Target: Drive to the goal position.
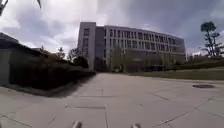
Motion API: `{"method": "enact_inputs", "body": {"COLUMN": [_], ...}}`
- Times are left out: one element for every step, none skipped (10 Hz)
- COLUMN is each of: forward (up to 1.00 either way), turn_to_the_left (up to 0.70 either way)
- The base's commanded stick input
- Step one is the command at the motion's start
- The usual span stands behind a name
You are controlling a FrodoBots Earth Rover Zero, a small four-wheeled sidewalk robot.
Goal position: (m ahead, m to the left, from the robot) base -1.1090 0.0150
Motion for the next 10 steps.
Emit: {"method": "enact_inputs", "body": {"forward": [0.7, 0.7, 0.7, 0.7, 0.7, 0.7, 0.7, 0.7, 0.7, 0.7], "turn_to_the_left": [0.0, 0.0, 0.0, 0.0, 0.0, 0.0, 0.0, 0.0, 0.0, 0.0]}}
